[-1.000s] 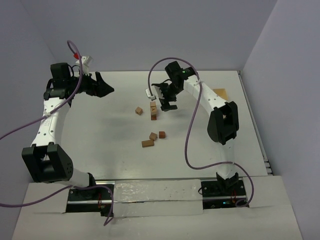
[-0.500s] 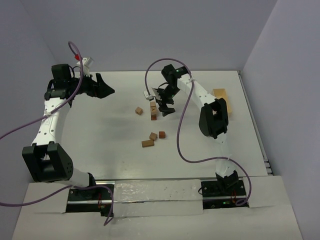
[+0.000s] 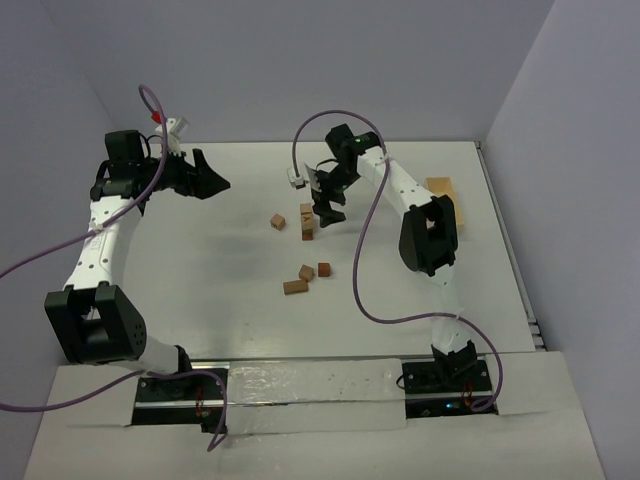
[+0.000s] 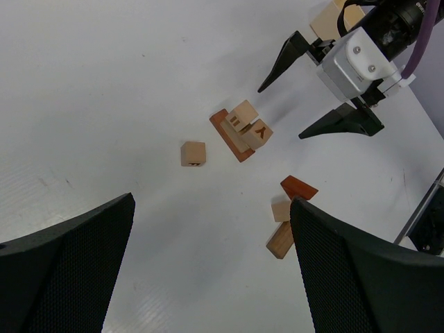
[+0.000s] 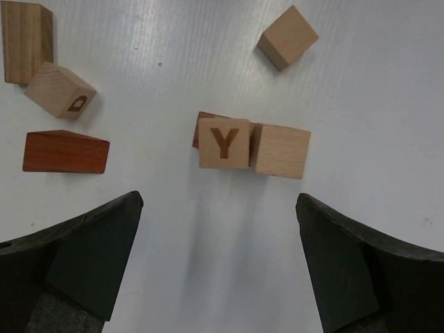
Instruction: Build the wood block tower
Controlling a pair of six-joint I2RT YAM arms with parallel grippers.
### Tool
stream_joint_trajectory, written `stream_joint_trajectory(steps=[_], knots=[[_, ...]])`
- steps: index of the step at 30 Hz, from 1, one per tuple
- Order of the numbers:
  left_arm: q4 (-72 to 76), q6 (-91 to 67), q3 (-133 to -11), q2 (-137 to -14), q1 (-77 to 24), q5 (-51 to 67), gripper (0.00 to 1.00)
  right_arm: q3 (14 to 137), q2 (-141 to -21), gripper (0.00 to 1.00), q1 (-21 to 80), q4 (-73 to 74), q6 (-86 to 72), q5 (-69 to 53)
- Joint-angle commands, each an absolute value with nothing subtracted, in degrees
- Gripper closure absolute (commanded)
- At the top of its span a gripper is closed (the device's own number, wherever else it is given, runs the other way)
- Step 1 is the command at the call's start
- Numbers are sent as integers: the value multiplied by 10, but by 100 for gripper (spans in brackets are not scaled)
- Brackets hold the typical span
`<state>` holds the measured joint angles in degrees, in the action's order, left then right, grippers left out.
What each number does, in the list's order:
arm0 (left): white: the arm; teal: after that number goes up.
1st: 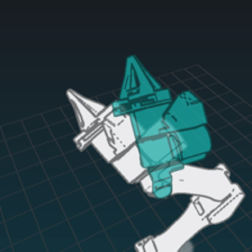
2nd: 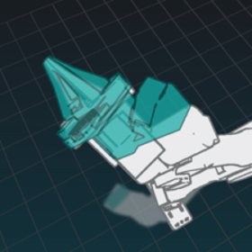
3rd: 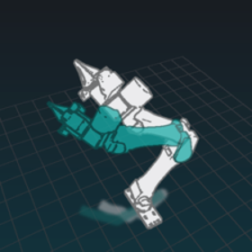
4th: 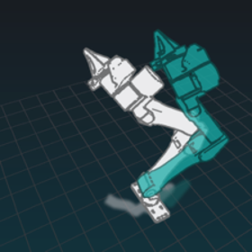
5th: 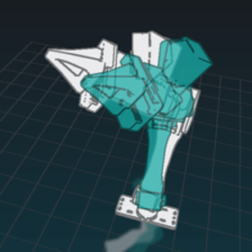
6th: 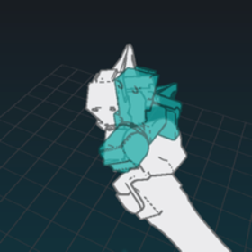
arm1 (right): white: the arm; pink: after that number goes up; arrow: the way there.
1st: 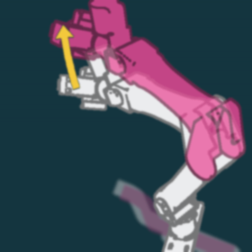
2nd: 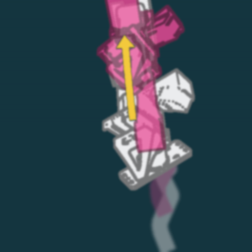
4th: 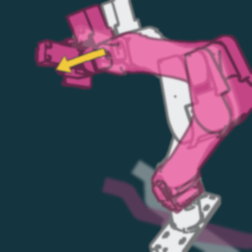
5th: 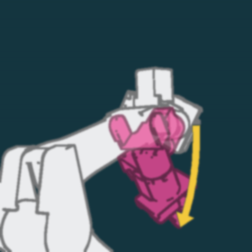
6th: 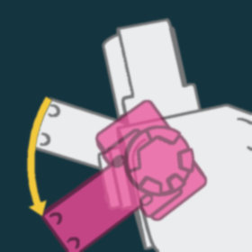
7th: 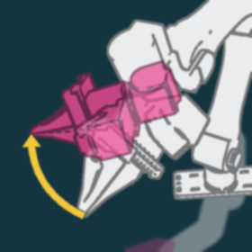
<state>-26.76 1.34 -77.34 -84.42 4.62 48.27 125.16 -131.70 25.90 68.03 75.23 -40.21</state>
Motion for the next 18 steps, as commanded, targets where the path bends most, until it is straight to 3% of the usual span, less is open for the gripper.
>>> stream_joint_trajectory(steps=[1,18], knots=[[-261,25,-778,-846,48,498,1,1255,-1308,0,252,635,733,-412],[-266,32,-779,-848,47,504,1,1293,-1347,0,269,656,751,-395]])
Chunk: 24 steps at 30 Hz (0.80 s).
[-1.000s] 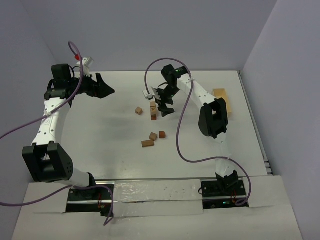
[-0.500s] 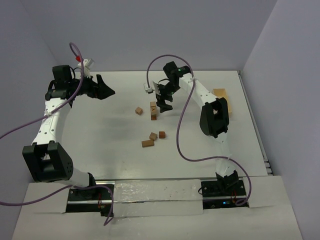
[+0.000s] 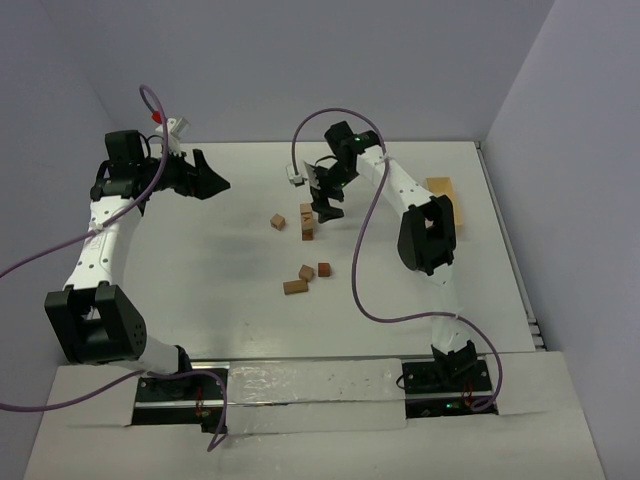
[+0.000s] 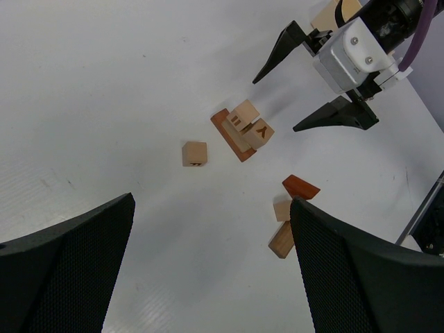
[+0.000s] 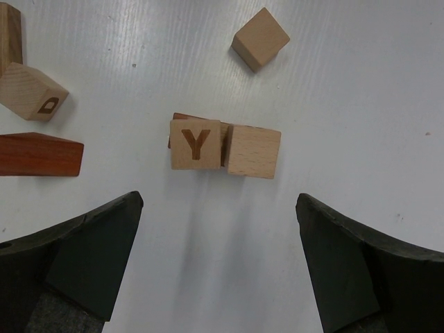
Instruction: Build the wood block tower
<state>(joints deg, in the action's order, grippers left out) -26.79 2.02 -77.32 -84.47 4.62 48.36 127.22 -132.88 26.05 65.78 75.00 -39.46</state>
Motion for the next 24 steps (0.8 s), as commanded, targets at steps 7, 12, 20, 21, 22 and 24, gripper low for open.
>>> stream_joint_trajectory(steps=[7,12,20,21,22,24], knots=[[-270,34,-778,-846,47,504,1,1298,-1359,0,275,635,725,-386],[-270,35,-778,-846,48,505,1,1294,-1359,0,277,628,718,-383],[-272,38,-781,-848,48,506,1,1297,-1365,0,280,616,701,-382],[-273,39,-782,-848,48,506,1,1298,-1366,0,280,616,700,-382],[-274,40,-782,-848,47,505,1,1299,-1368,0,281,615,699,-381],[-276,41,-784,-850,47,505,1,1299,-1368,0,282,615,699,-382]])
